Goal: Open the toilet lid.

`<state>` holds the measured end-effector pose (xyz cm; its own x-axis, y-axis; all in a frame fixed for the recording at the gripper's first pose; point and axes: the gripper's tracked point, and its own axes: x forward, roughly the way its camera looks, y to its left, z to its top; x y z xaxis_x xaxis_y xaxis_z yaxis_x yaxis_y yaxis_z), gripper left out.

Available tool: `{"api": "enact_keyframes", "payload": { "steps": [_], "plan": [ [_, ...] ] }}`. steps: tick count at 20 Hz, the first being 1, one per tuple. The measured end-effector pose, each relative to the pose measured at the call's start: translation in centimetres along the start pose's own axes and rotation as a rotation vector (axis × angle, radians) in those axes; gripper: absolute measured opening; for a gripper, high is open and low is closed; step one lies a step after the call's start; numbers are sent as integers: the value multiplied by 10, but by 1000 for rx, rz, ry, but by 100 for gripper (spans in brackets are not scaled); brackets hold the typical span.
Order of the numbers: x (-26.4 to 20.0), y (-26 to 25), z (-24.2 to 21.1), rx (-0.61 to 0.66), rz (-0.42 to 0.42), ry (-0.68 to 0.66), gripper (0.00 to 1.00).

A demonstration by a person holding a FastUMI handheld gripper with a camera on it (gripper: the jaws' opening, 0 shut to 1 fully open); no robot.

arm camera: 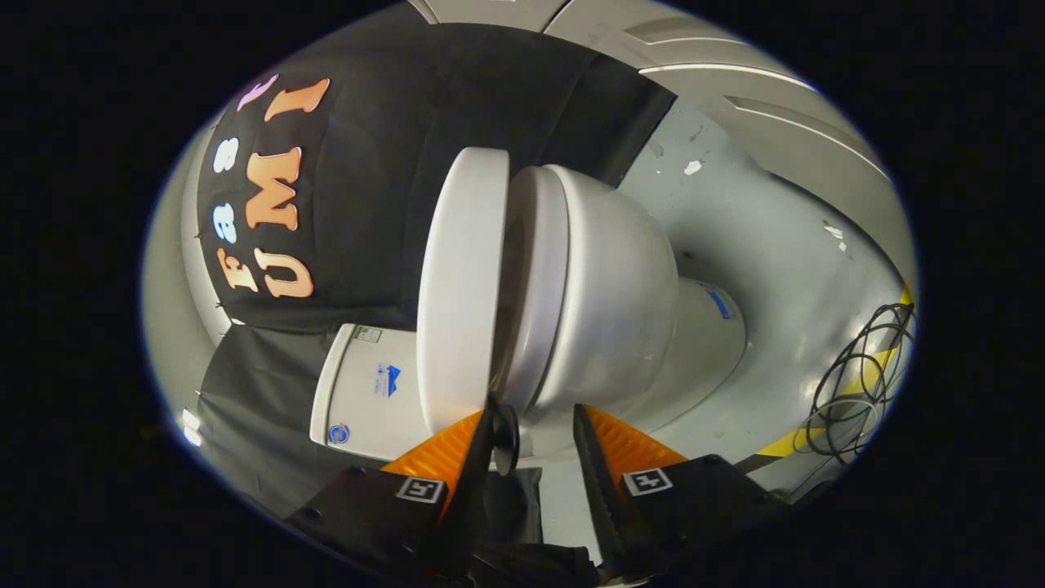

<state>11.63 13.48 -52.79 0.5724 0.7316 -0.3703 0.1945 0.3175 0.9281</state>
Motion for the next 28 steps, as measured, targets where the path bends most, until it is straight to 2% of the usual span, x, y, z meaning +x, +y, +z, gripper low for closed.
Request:
{"api": "enact_keyframes", "payload": {
  "steps": [2, 4, 7, 8, 10, 11, 12, 13, 17, 22, 28],
  "plan": [
    [1, -2, 0, -4, 2, 1, 57],
    [1, 1, 1, 10, 19, 3, 58],
    [4, 6, 4, 10, 22, -9, 30],
    [7, 6, 2, -1, 19, -4, 24],
    [3, 11, 3, 48, 36, 18, 24],
    [-18, 11, 13, 102, 60, 7, 24],
    [0, 14, 6, 101, 67, 4, 16],
    [-4, 12, 5, 53, 65, -14, 8],
    [4, 17, 9, -62, 32, -30, 8],
    [6, 14, 12, -58, 18, -55, 8],
    [10, 23, 14, -124, -103, -102, 8]
  ]
}}
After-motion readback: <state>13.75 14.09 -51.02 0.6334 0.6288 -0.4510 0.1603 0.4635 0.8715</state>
